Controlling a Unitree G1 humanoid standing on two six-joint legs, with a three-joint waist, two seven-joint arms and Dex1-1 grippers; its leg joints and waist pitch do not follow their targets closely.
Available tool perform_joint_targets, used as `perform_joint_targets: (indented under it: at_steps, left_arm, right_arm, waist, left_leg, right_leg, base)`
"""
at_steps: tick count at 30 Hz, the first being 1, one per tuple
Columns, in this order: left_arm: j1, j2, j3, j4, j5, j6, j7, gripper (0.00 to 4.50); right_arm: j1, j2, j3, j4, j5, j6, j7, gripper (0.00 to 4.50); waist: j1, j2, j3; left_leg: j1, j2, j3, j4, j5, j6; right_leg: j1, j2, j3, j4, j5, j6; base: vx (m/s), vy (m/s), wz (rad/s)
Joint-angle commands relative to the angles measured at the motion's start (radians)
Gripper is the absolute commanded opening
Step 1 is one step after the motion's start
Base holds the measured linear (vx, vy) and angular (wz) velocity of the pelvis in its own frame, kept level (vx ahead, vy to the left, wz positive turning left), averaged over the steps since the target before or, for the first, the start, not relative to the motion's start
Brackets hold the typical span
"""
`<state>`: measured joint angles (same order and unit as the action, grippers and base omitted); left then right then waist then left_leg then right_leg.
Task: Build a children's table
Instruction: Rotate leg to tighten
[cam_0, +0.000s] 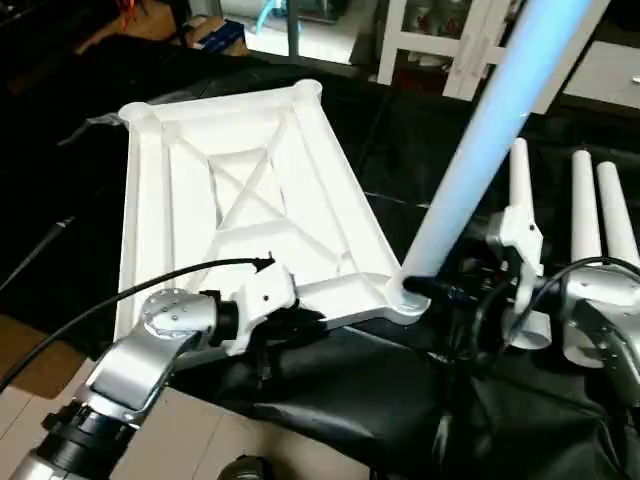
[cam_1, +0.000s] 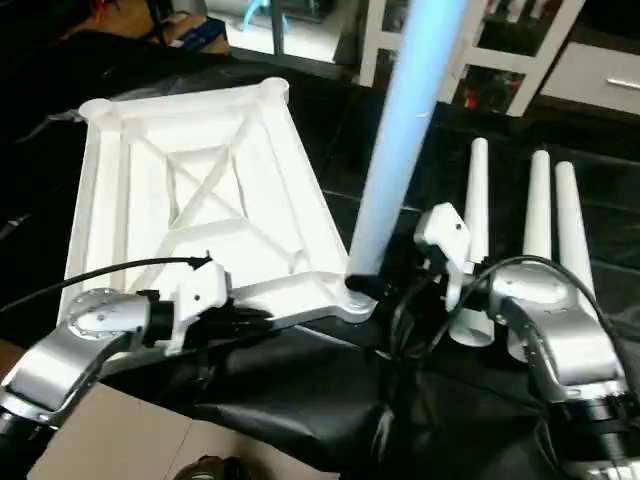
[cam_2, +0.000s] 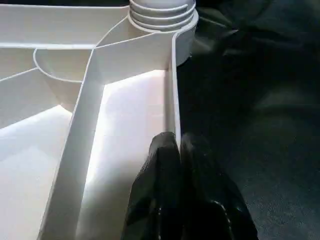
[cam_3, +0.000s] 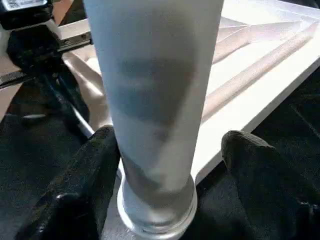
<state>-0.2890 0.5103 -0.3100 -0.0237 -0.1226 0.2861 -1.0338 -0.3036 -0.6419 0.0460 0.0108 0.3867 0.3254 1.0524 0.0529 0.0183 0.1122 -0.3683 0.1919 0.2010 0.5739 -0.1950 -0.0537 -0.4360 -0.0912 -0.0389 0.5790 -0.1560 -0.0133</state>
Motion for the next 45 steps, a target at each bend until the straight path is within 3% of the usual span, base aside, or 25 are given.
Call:
perform_joint_targets:
  at_steps: [1, 4, 10, 19, 23, 29, 30, 31, 32, 33, 37, 39, 42, 43, 44, 45]
  left_arm:
    - [0.022, 0.014, -0.032, 0.007, 0.011, 0.001, -0.059, 0.00]
    - [0.022, 0.014, -0.035, 0.002, 0.009, -0.003, -0.060, 0.00]
    - [0.026, 0.017, -0.047, -0.009, -0.003, -0.006, -0.054, 0.00]
    - [0.019, 0.007, -0.053, -0.008, 0.001, 0.000, -0.046, 0.00]
    - [0.007, -0.018, -0.048, 0.017, 0.031, -0.003, 0.014, 0.00]
    - [-0.044, -0.138, -0.048, 0.082, 0.103, 0.087, 0.212, 0.00]
    - [-0.073, -0.209, -0.047, 0.112, 0.126, 0.156, 0.309, 0.00]
    - [-0.074, -0.211, -0.047, 0.113, 0.127, 0.158, 0.312, 0.00]
    - [-0.103, -0.284, -0.040, 0.151, 0.145, 0.204, 0.406, 0.00]
    - [-0.123, -0.330, -0.038, 0.178, 0.150, 0.215, 0.453, 0.00]
    - [-0.156, -0.410, -0.040, 0.222, 0.161, 0.213, 0.510, 0.00]
    - [-0.179, -0.462, -0.082, 0.224, 0.154, 0.172, 0.471, 0.00]
    - [-0.168, -0.433, -0.096, 0.190, 0.142, 0.160, 0.419, 0.00]
    - [-0.132, -0.335, -0.110, 0.131, 0.115, 0.078, 0.292, 0.00]
    - [-0.122, -0.311, -0.113, 0.117, 0.108, 0.055, 0.259, 0.00]
    - [-0.084, -0.235, -0.104, 0.065, 0.070, 0.042, 0.162, 0.00]
  right_arm:
    - [0.005, -0.018, -0.029, 0.009, -0.020, 0.001, -0.011, 3.39]
    - [0.011, -0.018, -0.014, -0.003, -0.007, 0.009, -0.008, 3.39]
    - [0.003, 0.032, -0.010, 0.018, 0.011, 0.009, -0.022, 3.14]
    - [-0.006, 0.062, -0.013, 0.053, 0.018, 0.019, -0.041, 2.36]
    - [-0.018, 0.101, -0.029, 0.098, -0.029, 0.016, -0.142, 2.03]
    - [-0.055, 0.231, -0.055, 0.202, -0.090, 0.053, -0.410, 1.88]
    - [-0.076, 0.303, -0.078, 0.248, -0.113, 0.070, -0.561, 1.87]
    - [-0.077, 0.305, -0.079, 0.249, -0.114, 0.071, -0.566, 1.86]
    - [-0.095, 0.365, -0.090, 0.291, -0.150, 0.068, -0.700, 1.85]
    - [-0.111, 0.410, -0.103, 0.323, -0.146, 0.059, -0.762, 1.85]
    - [-0.145, 0.496, -0.126, 0.388, -0.141, 0.022, -0.868, 1.85]
    - [-0.198, 0.591, -0.102, 0.467, -0.150, -0.037, -0.906, 1.85]
    - [-0.210, 0.586, -0.076, 0.458, -0.162, -0.052, -0.857, 1.85]
    - [-0.193, 0.515, -0.026, 0.373, -0.155, -0.074, -0.680, 1.85]
    - [-0.187, 0.496, -0.014, 0.350, -0.153, -0.079, -0.635, 1.85]
    - [-0.156, 0.416, 0.014, 0.275, -0.142, -0.096, -0.504, 1.85]
  waist:
    - [-0.003, -0.003, -0.056]
    - [-0.005, -0.004, -0.057]
    - [-0.006, -0.003, -0.063]
    - [-0.015, -0.007, -0.060]
    - [-0.019, -0.005, -0.057]
    - [-0.025, -0.003, -0.058]
    - [-0.024, -0.004, -0.060]
    - [-0.028, -0.002, -0.058]
    - [-0.030, -0.010, -0.059]
    - [-0.027, -0.005, -0.059]
    - [-0.029, -0.008, -0.060]
    - [-0.033, -0.006, -0.065]
    - [-0.035, -0.006, -0.064]
    - [-0.038, -0.009, -0.063]
    - [-0.038, -0.011, -0.066]
    - [-0.040, -0.008, -0.069]
  left_leg:
    - [0.014, 0.034, -0.007, -0.061, -0.143, 0.117]
    - [0.017, 0.034, -0.008, -0.063, -0.152, 0.096]
    - [0.012, 0.031, -0.008, -0.056, -0.093, 0.123]
    - [0.012, 0.031, -0.009, -0.059, -0.132, 0.107]
    - [0.010, 0.030, -0.010, -0.061, -0.155, 0.090]
    - [0.010, 0.026, -0.011, -0.064, -0.198, 0.032]
    - [0.012, 0.026, -0.013, -0.065, -0.203, 0.029]
    - [0.008, 0.025, -0.013, -0.065, -0.201, 0.019]
    - [0.007, 0.023, -0.014, -0.066, -0.217, 0.008]
    - [0.011, 0.022, -0.014, -0.065, -0.228, 0.001]
    - [0.011, 0.018, -0.016, -0.069, -0.269, 0.002]
    - [0.005, 0.018, -0.020, -0.073, -0.274, 0.002]
    - [0.003, 0.019, -0.020, -0.075, -0.276, 0.008]
    - [0.002, 0.018, -0.020, -0.075, -0.283, 0.014]
    - [-0.008, 0.019, -0.025, -0.076, -0.267, 0.033]
    - [-0.012, 0.024, -0.028, -0.075, -0.246, 0.047]
  right_leg:
    - [0.059, -0.035, 0.032, -0.049, -0.138, -0.268]
    - [0.057, -0.033, 0.033, -0.050, -0.152, -0.255]
    - [0.060, -0.032, 0.032, -0.039, -0.062, -0.273]
    - [0.060, -0.033, 0.032, -0.045, -0.123, -0.266]
    - [0.058, -0.033, 0.032, -0.051, -0.169, -0.253]
    - [0.055, -0.033, 0.032, -0.063, -0.282, -0.209]
    - [0.055, -0.033, 0.031, -0.064, -0.289, -0.204]
    - [0.052, -0.033, 0.031, -0.064, -0.298, -0.200]
    - [0.055, -0.032, 0.029, -0.069, -0.337, -0.186]
    - [0.048, -0.033, 0.030, -0.072, -0.355, -0.175]
    - [0.044, -0.030, 0.027, -0.084, -0.406, -0.135]
    - [0.047, -0.032, 0.023, -0.083, -0.391, -0.122]
    - [0.048, -0.029, 0.022, -0.081, -0.350, -0.120]
    - [0.048, -0.029, 0.023, -0.080, -0.343, -0.124]
    - [0.061, -0.033, 0.022, -0.075, -0.322, -0.124]
    - [0.064, -0.034, 0.021, -0.068, -0.284, -0.135]
  base:
    - [0.000, 0.000, 0.00]
    - [0.000, 0.000, 0.00]
    - [0.000, 0.000, 0.00]
    - [0.000, 0.000, 0.00]
    - [0.000, 0.000, 0.00]
    - [0.000, 0.000, 0.00]
    - [0.000, 0.000, 0.00]
    - [0.000, 0.000, 0.00]
    - [0.000, 0.000, 0.00]
    - [0.000, 0.000, 0.00]
    - [0.000, 0.000, 0.00]
    - [0.000, 0.000, 0.00]
    - [0.000, 0.000, 0.00]
    - [0.000, 0.000, 0.00]
    - [0.000, 0.000, 0.00]
    - [0.000, 0.000, 0.00]
